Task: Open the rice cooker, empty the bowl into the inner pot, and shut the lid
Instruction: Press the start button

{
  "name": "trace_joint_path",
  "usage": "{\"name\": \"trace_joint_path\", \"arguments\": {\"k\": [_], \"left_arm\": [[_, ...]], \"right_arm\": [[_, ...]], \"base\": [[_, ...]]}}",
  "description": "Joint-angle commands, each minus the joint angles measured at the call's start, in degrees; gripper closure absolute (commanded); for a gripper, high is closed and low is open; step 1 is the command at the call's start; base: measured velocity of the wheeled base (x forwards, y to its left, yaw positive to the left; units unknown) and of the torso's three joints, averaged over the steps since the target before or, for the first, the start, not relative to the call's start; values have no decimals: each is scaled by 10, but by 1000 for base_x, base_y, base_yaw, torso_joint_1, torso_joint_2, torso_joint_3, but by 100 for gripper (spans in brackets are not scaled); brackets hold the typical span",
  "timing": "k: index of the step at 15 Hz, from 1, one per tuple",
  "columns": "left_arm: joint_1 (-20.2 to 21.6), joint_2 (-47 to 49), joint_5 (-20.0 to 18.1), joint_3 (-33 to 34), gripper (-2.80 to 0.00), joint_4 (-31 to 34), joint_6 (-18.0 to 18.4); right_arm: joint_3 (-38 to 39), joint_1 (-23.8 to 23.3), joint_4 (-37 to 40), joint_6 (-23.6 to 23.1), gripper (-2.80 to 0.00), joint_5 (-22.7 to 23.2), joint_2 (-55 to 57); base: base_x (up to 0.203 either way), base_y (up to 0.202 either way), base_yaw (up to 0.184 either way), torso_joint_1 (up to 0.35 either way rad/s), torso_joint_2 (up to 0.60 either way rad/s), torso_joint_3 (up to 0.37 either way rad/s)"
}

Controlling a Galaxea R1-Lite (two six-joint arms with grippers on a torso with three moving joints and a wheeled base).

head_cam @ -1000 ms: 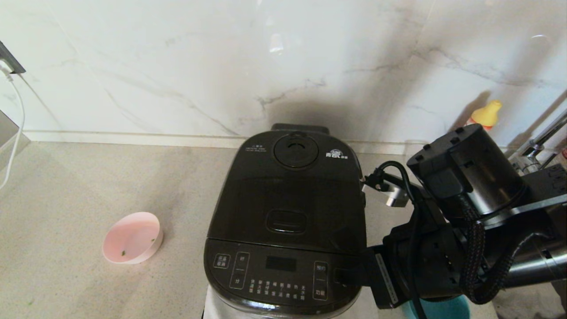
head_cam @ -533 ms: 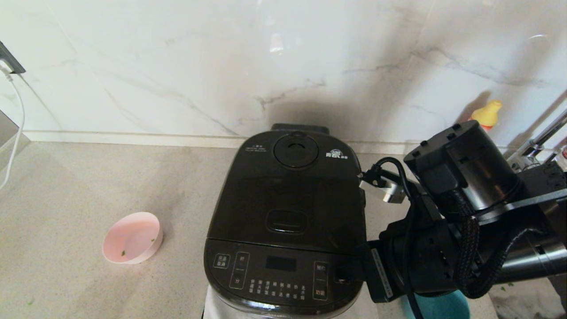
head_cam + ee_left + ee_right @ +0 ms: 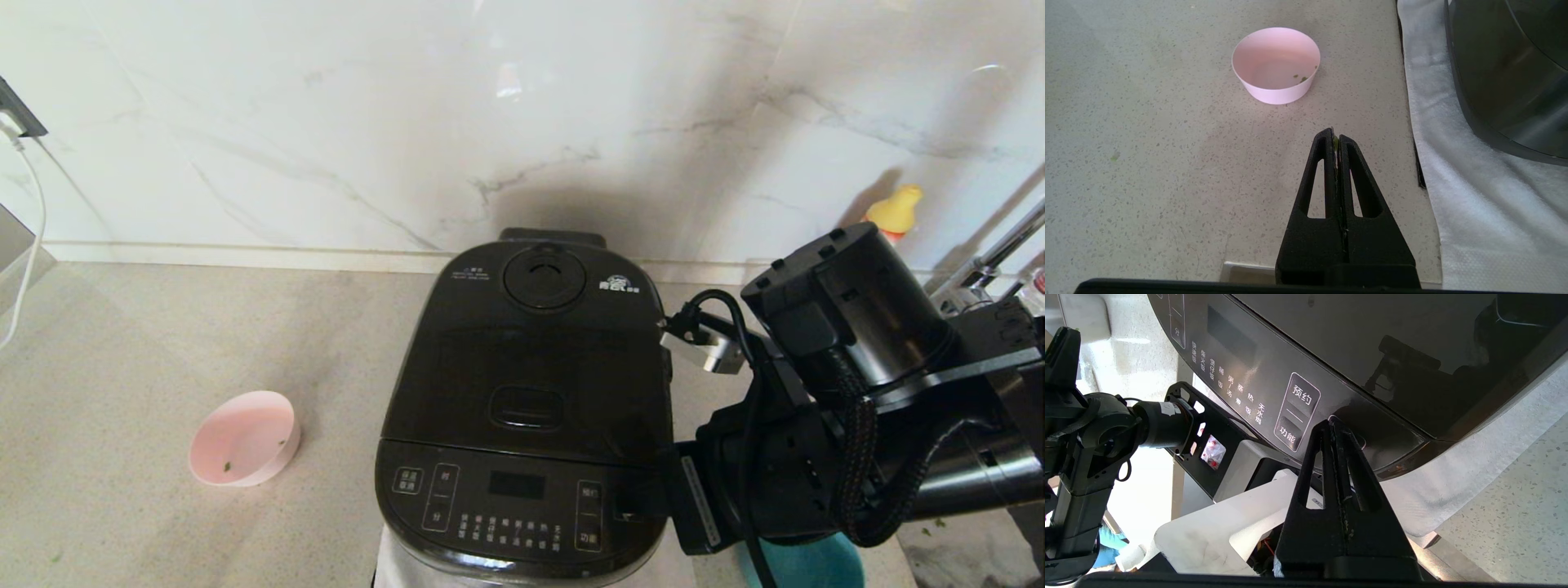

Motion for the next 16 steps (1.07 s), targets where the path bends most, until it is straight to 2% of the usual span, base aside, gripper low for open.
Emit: {"name": "trace_joint_path", "arguments": {"k": [1,8,13,14,16], "left_arm": [[0,1,0,0,0,0,0],[0,1,1,0,0,0,0],[0,1,1,0,0,0,0],[0,1,1,0,0,0,0],[0,1,1,0,0,0,0]], "right_arm": [[2,0,2,2,0,0,7],[-3,0,3,2,0,-1,-9],[-26,27,7,1,0,-10,-66],[-36,28,8,-1,0,-28,-76],[-59,27,14,-7,0,-93,-92]], "base": [[0,0,0,0,0,0],[0,0,0,0,0,0],[0,0,0,0,0,0],[0,0,0,0,0,0],[0,0,0,0,0,0]]}}
